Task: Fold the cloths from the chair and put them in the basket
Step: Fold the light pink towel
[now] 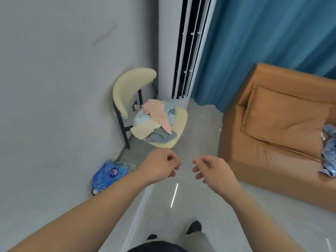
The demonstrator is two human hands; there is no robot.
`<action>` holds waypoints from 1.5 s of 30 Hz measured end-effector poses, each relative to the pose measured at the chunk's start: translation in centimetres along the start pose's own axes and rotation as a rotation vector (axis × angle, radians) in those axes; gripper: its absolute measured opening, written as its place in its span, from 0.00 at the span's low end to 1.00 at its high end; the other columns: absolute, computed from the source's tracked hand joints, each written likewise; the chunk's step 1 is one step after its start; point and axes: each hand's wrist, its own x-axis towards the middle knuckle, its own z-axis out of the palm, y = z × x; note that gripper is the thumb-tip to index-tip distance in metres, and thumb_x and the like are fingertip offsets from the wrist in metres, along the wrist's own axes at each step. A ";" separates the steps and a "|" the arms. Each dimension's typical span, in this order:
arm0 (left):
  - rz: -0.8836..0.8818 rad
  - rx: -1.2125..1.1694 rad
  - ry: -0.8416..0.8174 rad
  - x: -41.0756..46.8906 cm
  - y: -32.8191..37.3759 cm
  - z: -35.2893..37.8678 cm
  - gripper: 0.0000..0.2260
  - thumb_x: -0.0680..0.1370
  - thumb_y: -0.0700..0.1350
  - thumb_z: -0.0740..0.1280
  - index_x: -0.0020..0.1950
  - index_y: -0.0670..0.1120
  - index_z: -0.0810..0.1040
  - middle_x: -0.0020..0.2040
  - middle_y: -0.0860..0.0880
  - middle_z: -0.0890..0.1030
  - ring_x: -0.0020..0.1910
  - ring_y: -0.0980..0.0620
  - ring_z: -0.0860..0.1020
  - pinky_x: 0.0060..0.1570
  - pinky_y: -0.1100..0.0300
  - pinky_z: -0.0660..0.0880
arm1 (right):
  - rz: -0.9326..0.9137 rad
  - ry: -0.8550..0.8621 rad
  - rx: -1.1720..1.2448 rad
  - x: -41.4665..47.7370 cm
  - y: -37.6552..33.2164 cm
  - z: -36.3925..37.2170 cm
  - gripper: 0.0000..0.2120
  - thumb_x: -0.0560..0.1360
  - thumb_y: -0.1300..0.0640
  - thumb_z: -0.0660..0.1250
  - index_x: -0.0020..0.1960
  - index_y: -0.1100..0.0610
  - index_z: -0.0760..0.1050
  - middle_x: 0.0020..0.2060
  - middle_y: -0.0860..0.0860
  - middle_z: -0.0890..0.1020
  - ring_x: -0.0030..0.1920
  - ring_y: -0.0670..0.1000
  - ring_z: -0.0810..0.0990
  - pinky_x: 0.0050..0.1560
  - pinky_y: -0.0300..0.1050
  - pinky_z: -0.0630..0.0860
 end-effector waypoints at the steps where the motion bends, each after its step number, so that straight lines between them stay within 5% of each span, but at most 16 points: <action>1: 0.006 0.005 0.006 2.4 1.4 0.4 0.08 0.81 0.45 0.67 0.47 0.44 0.83 0.42 0.50 0.86 0.37 0.52 0.85 0.44 0.55 0.83 | -0.008 -0.001 0.004 2.3 0.1 -1.4 0.09 0.83 0.51 0.62 0.52 0.49 0.81 0.41 0.45 0.86 0.38 0.44 0.84 0.44 0.45 0.82; 7: -0.056 -0.052 0.111 14.8 8.0 2.9 0.08 0.80 0.45 0.67 0.44 0.45 0.82 0.39 0.50 0.86 0.37 0.51 0.86 0.46 0.47 0.83 | -0.093 -0.057 -0.046 16.2 0.3 -9.9 0.09 0.83 0.51 0.61 0.52 0.49 0.81 0.41 0.45 0.86 0.38 0.43 0.84 0.40 0.41 0.80; 15: -0.164 -0.262 0.307 24.5 14.4 2.0 0.07 0.80 0.42 0.67 0.48 0.39 0.83 0.43 0.45 0.86 0.34 0.52 0.83 0.40 0.59 0.81 | -0.187 -0.251 -0.145 30.8 -4.6 -16.5 0.09 0.83 0.52 0.63 0.48 0.50 0.80 0.39 0.46 0.85 0.38 0.47 0.85 0.37 0.40 0.78; 22: -0.354 -0.458 0.490 33.1 11.4 -0.9 0.07 0.80 0.41 0.67 0.46 0.39 0.83 0.44 0.43 0.86 0.34 0.50 0.83 0.34 0.62 0.79 | -0.273 -0.416 -0.262 43.4 -8.9 -16.7 0.08 0.83 0.54 0.62 0.52 0.51 0.81 0.41 0.46 0.85 0.39 0.48 0.85 0.34 0.35 0.75; 27: -0.459 -0.618 0.567 40.3 10.5 -2.2 0.07 0.79 0.39 0.68 0.45 0.37 0.83 0.43 0.39 0.85 0.33 0.49 0.82 0.42 0.53 0.83 | -0.298 -0.515 -0.392 51.0 -11.0 -17.3 0.09 0.83 0.53 0.62 0.52 0.50 0.80 0.42 0.46 0.85 0.36 0.42 0.83 0.30 0.30 0.70; 34: -0.482 -0.698 0.659 47.9 12.5 -3.5 0.07 0.80 0.40 0.67 0.47 0.38 0.83 0.45 0.41 0.85 0.37 0.48 0.83 0.42 0.55 0.81 | -0.358 -0.656 -0.456 60.3 -13.6 -16.1 0.09 0.83 0.52 0.63 0.49 0.51 0.81 0.41 0.46 0.86 0.35 0.43 0.83 0.29 0.28 0.69; 39: -0.609 -0.713 0.814 51.0 12.5 -2.8 0.06 0.79 0.42 0.68 0.46 0.41 0.83 0.43 0.44 0.86 0.42 0.43 0.86 0.45 0.51 0.83 | -0.414 -0.822 -0.540 66.8 -14.4 -14.6 0.09 0.83 0.51 0.64 0.50 0.52 0.81 0.42 0.47 0.86 0.36 0.46 0.85 0.30 0.31 0.71; 45: -0.846 -0.766 0.996 53.8 13.5 1.2 0.07 0.78 0.44 0.68 0.45 0.41 0.82 0.41 0.44 0.84 0.36 0.48 0.86 0.49 0.43 0.83 | -0.488 -1.038 -0.688 72.6 -14.6 -13.4 0.10 0.83 0.52 0.62 0.51 0.54 0.81 0.43 0.47 0.86 0.39 0.49 0.86 0.37 0.39 0.77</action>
